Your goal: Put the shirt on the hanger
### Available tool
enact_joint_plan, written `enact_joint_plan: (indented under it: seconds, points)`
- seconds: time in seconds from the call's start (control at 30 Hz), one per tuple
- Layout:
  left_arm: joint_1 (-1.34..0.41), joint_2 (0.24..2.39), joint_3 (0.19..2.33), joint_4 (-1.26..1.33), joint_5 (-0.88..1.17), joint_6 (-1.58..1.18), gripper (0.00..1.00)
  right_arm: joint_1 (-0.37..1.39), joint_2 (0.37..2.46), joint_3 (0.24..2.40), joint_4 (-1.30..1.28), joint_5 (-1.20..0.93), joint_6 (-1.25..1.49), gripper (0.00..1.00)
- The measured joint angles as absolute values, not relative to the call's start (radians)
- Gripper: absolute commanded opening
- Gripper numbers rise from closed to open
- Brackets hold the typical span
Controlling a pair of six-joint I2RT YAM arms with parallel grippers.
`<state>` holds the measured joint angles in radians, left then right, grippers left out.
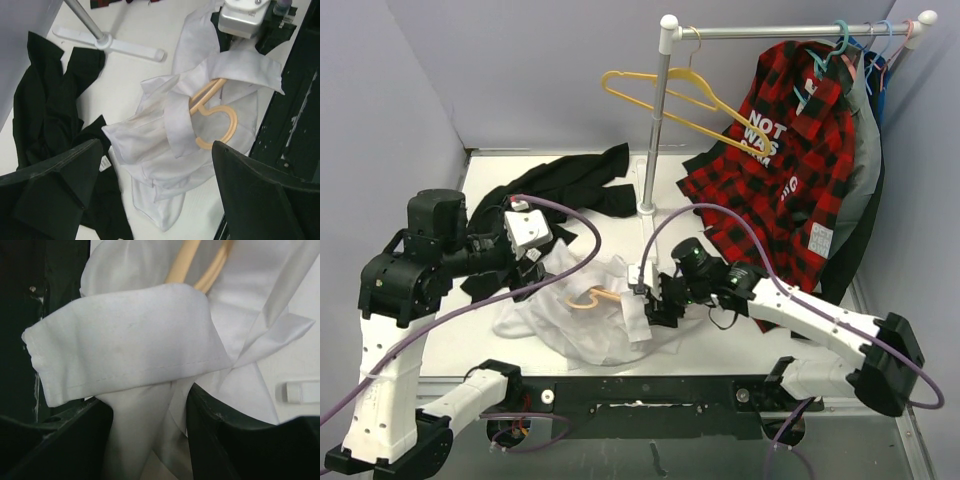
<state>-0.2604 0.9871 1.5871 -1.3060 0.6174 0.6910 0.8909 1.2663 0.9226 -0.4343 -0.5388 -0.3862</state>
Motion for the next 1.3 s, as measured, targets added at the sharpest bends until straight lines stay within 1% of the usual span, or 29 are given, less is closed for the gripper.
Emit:
enact_joint_plan:
  seconds: [0.1,0.17,0.27,0.37,0.47,0.57,0.73,0.87,1.03,1.13,1.3]
  points:
    - [-0.259,0.997,1.608,-1.267,0.664,0.64,0.93,0.891,1.192,0.907,-0.509,-0.485,-0.414,0.0]
    - [-0.256,1.006,1.604,-1.258,0.686,0.635,0.91,0.891,1.156,0.904,-0.542,-0.453,-0.43,0.0]
    - [-0.219,1.018,1.531,-1.257,0.728,0.699,0.89,0.891,1.108,0.896,-0.566,-0.402,-0.452,0.0]
    - [-0.075,1.067,1.422,-1.352,0.83,0.88,0.89,0.891,1.061,0.878,-0.586,-0.373,-0.482,0.0]
    - [0.079,1.172,1.383,-1.452,0.926,1.116,0.9,0.891,1.034,0.865,-0.603,-0.37,-0.508,0.0]
    - [0.131,1.262,1.38,-1.473,0.976,1.272,0.92,0.891,1.028,0.861,-0.62,-0.385,-0.534,0.0]
    - [0.116,1.341,1.404,-1.49,1.035,1.468,0.94,0.891,1.028,0.861,-0.662,-0.427,-0.567,0.0]
    - [0.052,1.376,1.415,-1.485,1.036,1.589,0.96,0.891,1.043,0.869,-0.704,-0.459,-0.576,0.0]
    - [-0.014,1.375,1.331,-1.359,1.021,1.671,0.97,0.891,1.075,0.887,-0.731,-0.48,-0.576,0.0]
    - [-0.031,1.375,1.273,-1.257,1.011,1.7,0.94,0.891,1.078,0.886,-0.734,-0.491,-0.568,0.0]
    - [-0.095,1.394,1.273,-1.209,1.002,1.763,0.93,0.893,1.078,0.886,-0.729,-0.509,-0.55,0.0]
